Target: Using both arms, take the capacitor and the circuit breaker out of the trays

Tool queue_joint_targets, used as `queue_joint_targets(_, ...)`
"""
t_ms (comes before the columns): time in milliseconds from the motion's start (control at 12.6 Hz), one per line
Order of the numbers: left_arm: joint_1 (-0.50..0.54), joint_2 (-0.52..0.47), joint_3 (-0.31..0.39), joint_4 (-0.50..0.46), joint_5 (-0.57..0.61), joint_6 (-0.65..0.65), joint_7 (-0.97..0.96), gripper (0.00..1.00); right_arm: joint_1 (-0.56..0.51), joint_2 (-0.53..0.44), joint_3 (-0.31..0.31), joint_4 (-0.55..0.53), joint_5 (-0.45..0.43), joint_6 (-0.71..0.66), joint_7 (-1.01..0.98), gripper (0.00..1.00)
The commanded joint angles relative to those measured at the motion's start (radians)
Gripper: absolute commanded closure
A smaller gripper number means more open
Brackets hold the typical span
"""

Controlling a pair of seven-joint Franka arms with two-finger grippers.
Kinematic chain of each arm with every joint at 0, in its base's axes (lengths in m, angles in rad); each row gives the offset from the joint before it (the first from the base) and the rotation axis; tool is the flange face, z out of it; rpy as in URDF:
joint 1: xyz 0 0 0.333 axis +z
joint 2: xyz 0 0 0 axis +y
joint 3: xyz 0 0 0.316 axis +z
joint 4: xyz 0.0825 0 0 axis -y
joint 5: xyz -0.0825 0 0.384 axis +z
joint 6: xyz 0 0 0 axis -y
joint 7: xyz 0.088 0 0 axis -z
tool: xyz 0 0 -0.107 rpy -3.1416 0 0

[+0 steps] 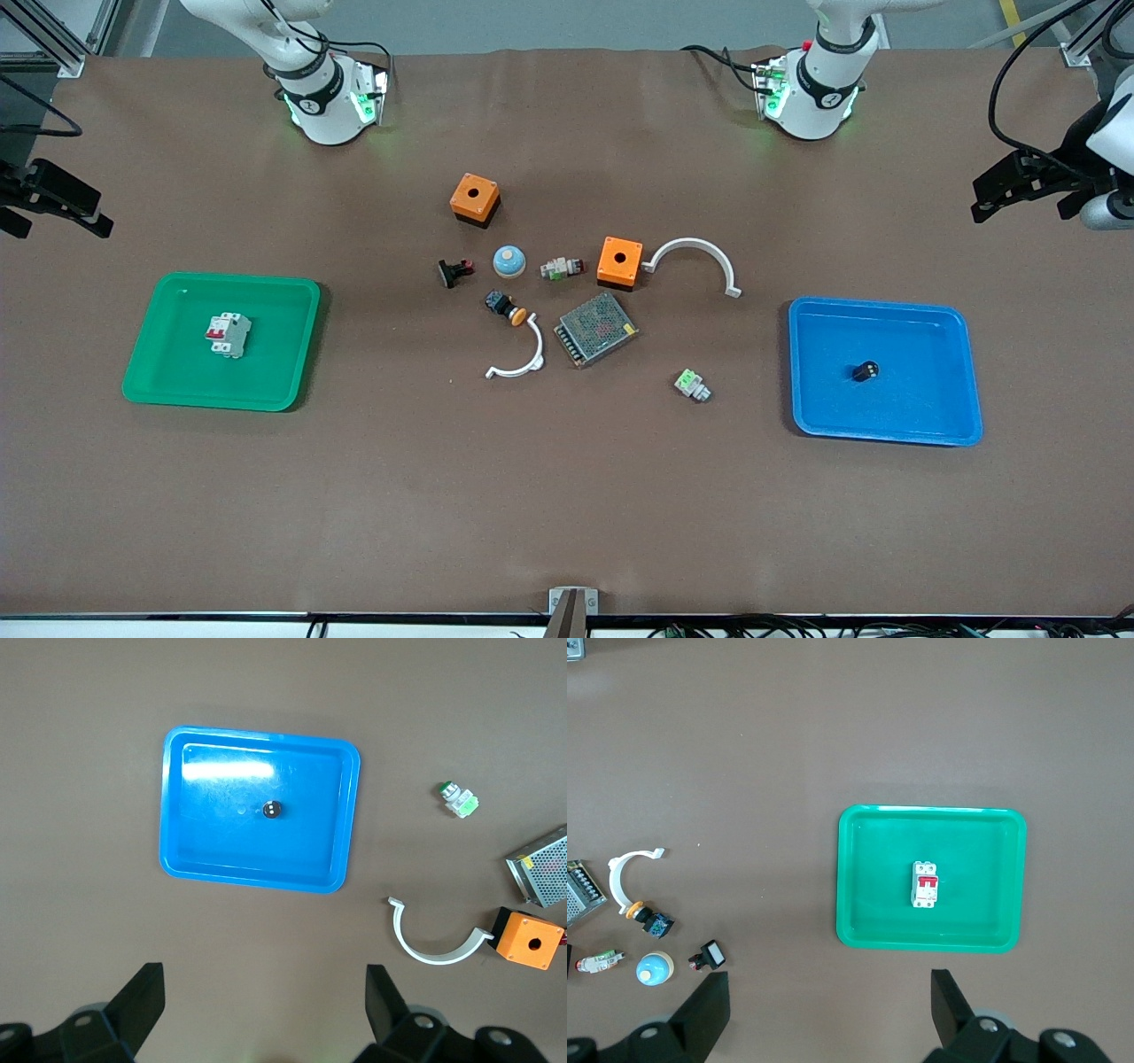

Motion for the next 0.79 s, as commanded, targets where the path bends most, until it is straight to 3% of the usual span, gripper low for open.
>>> queue_joint_targets(0, 0.001, 0.010, 0.000, 0.022, -0.003, -0.011, -0.001, 0.00, -0.013, 0.010, -0.007, 0.019, 0.015, -0.002, -0.001, 0.00)
queue_joint_targets(476, 0.012, 0.043, 0.006, 0.015, 0.003, -0.007, -0.004, 0.00, -0.012, 0.010, -0.005, 0.021, 0.014, 0.004, 0.000, 0.00)
queue_joint_targets(713, 0.014, 0.057, 0.009, -0.076, 0.003, 0.106, -0.003, 0.00, -0.009, 0.012, -0.004, 0.021, 0.015, 0.004, 0.000, 0.00)
